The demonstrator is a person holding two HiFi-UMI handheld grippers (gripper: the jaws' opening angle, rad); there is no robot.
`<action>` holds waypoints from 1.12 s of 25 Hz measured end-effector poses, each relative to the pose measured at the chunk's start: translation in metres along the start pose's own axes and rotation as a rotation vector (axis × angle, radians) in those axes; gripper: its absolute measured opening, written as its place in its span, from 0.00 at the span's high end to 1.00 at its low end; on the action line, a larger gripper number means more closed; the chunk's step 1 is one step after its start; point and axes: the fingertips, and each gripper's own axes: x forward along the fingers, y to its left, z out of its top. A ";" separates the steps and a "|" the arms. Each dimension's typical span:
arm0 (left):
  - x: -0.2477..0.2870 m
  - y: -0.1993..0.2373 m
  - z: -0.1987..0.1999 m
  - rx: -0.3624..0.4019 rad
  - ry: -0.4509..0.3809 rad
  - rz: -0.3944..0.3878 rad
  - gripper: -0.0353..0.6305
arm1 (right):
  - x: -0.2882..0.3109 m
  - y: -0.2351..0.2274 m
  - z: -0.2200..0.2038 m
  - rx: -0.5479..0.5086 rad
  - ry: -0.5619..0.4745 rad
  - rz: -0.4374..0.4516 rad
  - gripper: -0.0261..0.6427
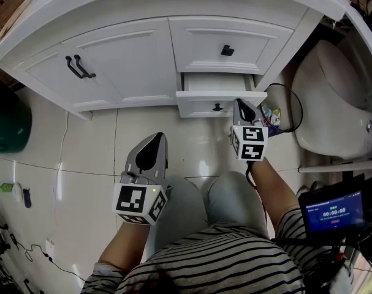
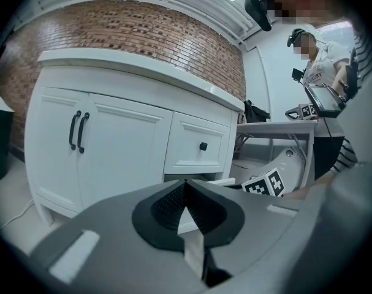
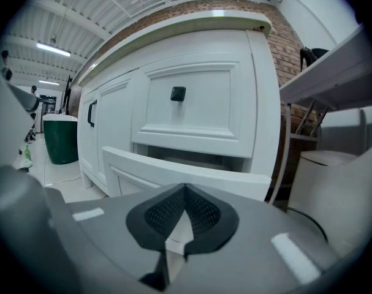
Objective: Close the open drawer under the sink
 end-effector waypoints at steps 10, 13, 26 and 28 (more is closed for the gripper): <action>-0.002 0.001 0.006 0.009 -0.001 0.014 0.92 | 0.023 -0.008 0.008 -0.002 0.009 0.002 0.96; -0.004 0.005 0.003 0.001 0.000 0.018 0.92 | 0.028 -0.009 0.013 -0.004 0.009 0.002 0.96; -0.012 0.005 0.009 0.007 0.008 0.026 0.92 | 0.044 -0.023 0.030 0.001 -0.014 -0.021 0.96; -0.013 0.008 0.008 0.007 0.010 0.030 0.92 | 0.047 -0.024 0.031 0.002 -0.014 -0.026 0.96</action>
